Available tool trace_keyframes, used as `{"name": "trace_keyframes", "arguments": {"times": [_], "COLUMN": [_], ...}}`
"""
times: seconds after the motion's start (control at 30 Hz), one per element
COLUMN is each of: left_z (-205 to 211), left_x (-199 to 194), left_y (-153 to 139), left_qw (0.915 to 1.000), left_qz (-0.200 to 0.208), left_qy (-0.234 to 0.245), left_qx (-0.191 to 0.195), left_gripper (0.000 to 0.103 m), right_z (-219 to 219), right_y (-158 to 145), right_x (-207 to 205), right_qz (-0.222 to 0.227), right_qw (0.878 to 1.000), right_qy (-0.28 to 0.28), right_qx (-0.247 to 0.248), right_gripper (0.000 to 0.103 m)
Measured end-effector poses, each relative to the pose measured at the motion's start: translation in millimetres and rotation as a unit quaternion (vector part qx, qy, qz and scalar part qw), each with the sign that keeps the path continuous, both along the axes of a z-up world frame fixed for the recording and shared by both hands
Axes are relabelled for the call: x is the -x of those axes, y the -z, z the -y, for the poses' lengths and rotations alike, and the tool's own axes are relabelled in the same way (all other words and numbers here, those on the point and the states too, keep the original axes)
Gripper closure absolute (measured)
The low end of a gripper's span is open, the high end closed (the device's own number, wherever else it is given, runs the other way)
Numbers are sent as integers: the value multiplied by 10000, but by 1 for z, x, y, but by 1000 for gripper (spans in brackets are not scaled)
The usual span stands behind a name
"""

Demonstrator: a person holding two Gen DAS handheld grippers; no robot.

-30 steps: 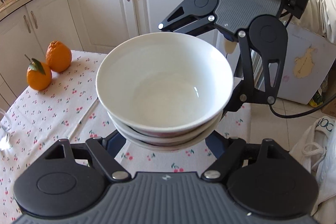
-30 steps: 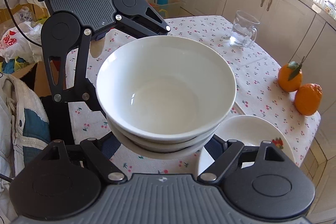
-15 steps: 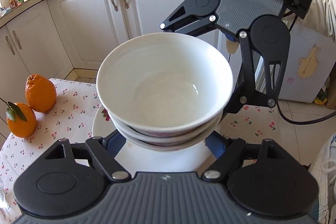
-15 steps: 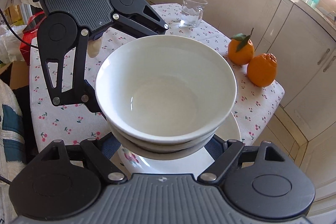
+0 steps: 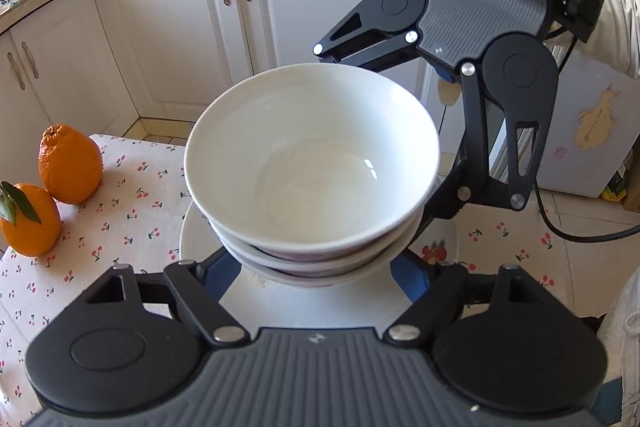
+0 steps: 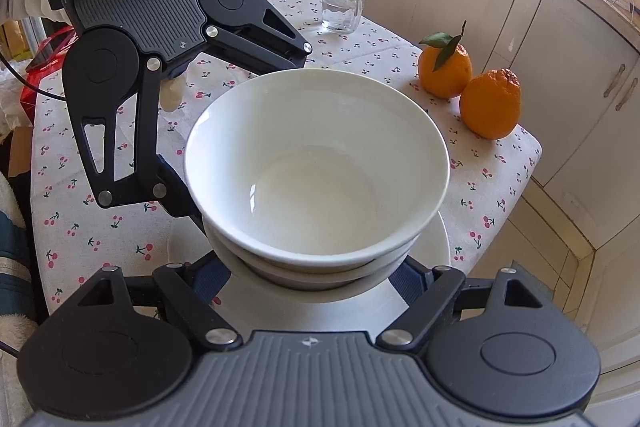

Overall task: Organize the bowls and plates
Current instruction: 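Lift the bowl stack with both grippers and carry it over the plate stack, then lower the bowls onto the plates and open both grippers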

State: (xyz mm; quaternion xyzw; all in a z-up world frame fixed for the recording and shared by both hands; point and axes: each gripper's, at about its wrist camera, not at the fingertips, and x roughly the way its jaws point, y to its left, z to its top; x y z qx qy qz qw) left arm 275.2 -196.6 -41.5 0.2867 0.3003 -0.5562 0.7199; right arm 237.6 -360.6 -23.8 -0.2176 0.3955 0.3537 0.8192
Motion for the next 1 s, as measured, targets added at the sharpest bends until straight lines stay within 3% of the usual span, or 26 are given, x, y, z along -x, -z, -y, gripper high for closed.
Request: {"name": "trace_keyframes", "arguments": {"times": [0.47, 0.77, 0.83, 0.9, 1.0], "left_z": [0, -3, -5, -10, -22], "left_x": [-7, -3, -2, 1, 12], "left_y": [5, 7, 7, 4, -3], "left_qw": [9999, 10000, 9999, 9996, 9986], "left_qz": [-142, 46, 36, 114, 287], "left_qy": [-48, -51, -122, -240, -436], "left_qx": [-1, 43, 56, 83, 99], "left_gripper": [22, 20, 12, 12, 10], "right_z": [1, 1, 1, 1, 0], "right_y": [7, 9, 8, 4, -3], "right_x": [-8, -6, -6, -3, 7], "right_qz": [-134, -113, -142, -94, 42], "right_qw": [9998, 9997, 9995, 9993, 9988], "right_qy": [91, 199, 248, 302, 477], "right_qx": [-79, -95, -128, -197, -114], "right_gripper": [15, 15, 12, 0, 0]}}
